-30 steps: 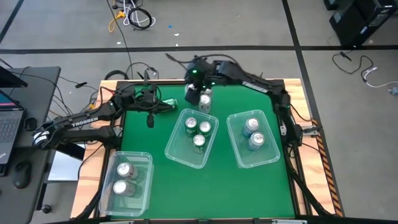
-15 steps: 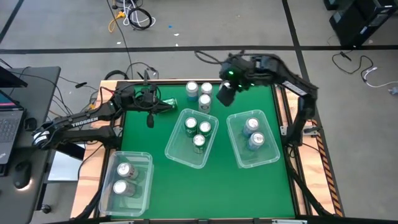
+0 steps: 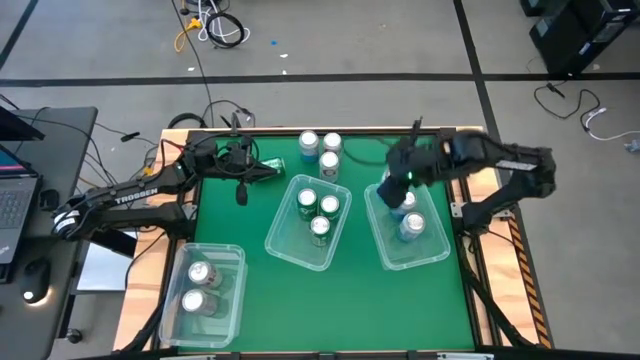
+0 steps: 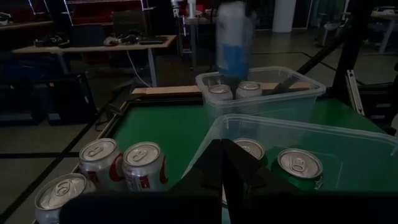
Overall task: Sort soda cans
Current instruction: Put the blue soda can into the bottom right transparent bin
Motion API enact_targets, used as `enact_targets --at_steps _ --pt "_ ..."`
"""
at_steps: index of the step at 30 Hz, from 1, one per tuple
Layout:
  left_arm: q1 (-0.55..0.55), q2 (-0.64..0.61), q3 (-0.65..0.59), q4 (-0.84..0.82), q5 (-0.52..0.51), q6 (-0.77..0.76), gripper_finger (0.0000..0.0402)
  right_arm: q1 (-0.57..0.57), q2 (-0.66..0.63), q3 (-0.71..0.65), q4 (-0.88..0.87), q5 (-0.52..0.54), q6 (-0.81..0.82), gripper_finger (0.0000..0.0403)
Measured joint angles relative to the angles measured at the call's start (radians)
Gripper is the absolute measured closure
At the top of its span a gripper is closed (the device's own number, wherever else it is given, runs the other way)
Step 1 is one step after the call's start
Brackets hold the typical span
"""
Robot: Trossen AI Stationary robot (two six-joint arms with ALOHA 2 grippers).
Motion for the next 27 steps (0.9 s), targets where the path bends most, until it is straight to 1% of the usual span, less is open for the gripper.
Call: enact_targets --at_steps 3,6,10,16,27 --pt "0.000 0.000 0.000 0.000 0.000 -0.003 0.0397 0.035 -0.052 -0.145 0.104 0.018 0.047 0.0154" --pt "0.000 0.000 0.000 0.001 0.000 -0.019 0.0397 0.047 -0.092 -0.279 0.195 0.038 0.075 0.0154" --pt "0.000 0.000 0.000 0.001 0.000 -0.025 0.0397 0.047 -0.108 -0.426 0.309 0.047 0.075 0.0154" --pt "0.000 0.000 0.000 0.000 0.000 -0.025 0.0397 0.027 -0.099 -0.564 0.436 0.061 0.067 0.0154" --pt "0.000 0.000 0.000 -0.003 0.000 -0.025 0.0397 -0.017 -0.098 -0.749 0.621 0.056 0.062 0.0154"
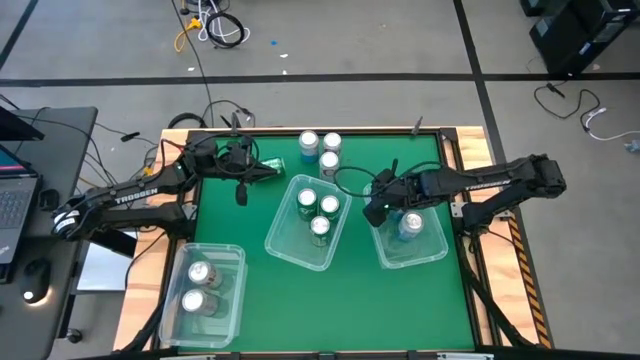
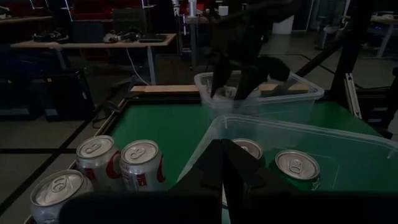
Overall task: Sort soda cans
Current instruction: Put the blue soda can into the bottom right transparent bin
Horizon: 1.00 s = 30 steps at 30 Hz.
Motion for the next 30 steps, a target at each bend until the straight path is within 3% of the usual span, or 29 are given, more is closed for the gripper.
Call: enact_targets --at_steps 9,13,20,30 --pt "0.000 0.000 0.000 -0.003 0.000 0.000 0.0397 -0.021 -0.004 -0.115 0.126 -0.006 0.000 0.0152" --pt "0.000 0.000 0.000 -0.004 0.000 0.000 0.0397 -0.022 -0.004 -0.124 0.150 0.007 -0.017 0.0129" --pt "0.000 0.000 0.000 -0.004 0.000 -0.001 0.0397 -0.023 0.003 -0.073 0.132 0.006 -0.112 0.0100" --pt "0.000 0.000 0.000 -0.004 0.000 -0.004 0.0397 -0.040 0.002 0.070 0.061 0.033 -0.230 0.0099"
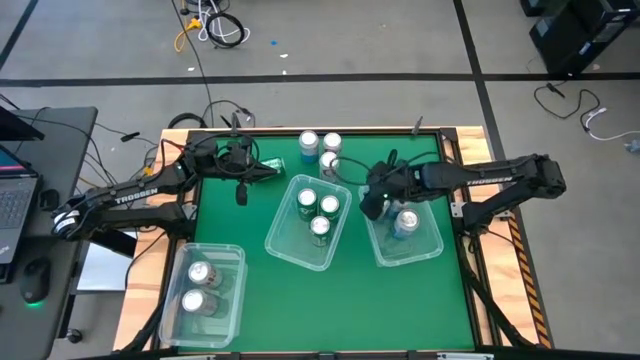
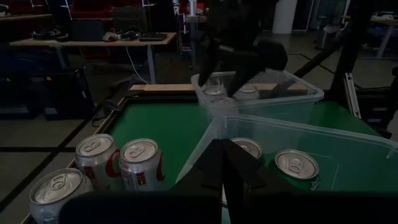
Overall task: Sort soda cans
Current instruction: Put the blue soda can into the bottom right transparent bin
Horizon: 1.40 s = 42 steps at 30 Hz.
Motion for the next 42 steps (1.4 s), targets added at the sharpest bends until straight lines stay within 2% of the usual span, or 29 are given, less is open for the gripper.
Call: enact_targets --at_steps 5,15,19,22,26,35,42 --pt "0.000 0.000 0.000 0.006 -0.002 -0.016 0.0397 -0.053 0.000 0.059 0.171 0.012 -0.083 0.0099" --pt "0.000 0.000 0.000 0.011 -0.024 -0.052 0.0397 -0.258 0.011 0.074 0.533 -0.194 -0.308 0.0101" --pt "0.000 0.000 0.000 0.013 -0.026 -0.052 0.0397 -0.306 0.076 0.125 0.564 -0.261 -0.363 0.0103" --pt "0.000 0.000 0.000 0.015 -0.026 -0.052 0.0397 -0.316 0.163 0.224 0.519 -0.280 -0.431 0.0107" --pt "0.000 0.000 0.000 0.013 -0.026 -0.052 0.0397 -0.330 0.295 0.424 0.410 -0.285 -0.529 0.0115" --pt "0.000 0.000 0.000 0.008 -0.026 -0.044 0.0397 -0.384 0.606 0.887 0.038 -0.325 -0.607 0.0108" --pt "0.000 0.000 0.000 0.005 -0.026 -0.043 0.0397 -0.424 0.802 1.054 -0.084 -0.378 -0.700 0.0072"
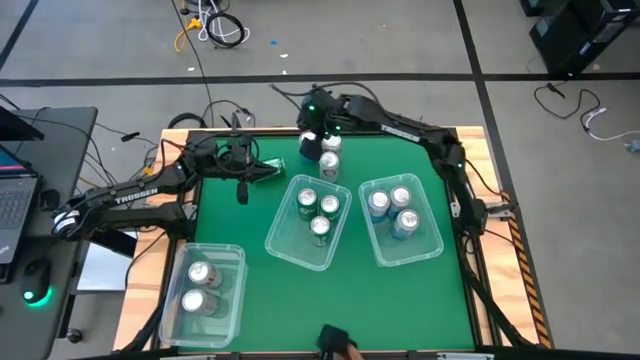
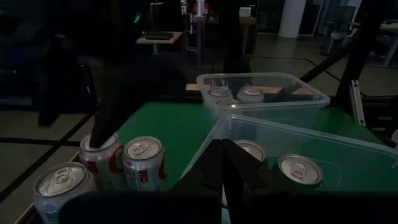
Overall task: Sort soda cans
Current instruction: Put the blue soda can into the bottom right transparent bin
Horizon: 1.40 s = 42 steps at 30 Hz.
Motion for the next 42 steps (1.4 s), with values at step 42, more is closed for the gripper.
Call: enact_targets --at_steps 42 --pt "0.000 0.000 0.000 -0.004 0.001 -0.007 0.0397 -0.030 0.016 0.151 -0.172 -0.059 0.012 0.0116"
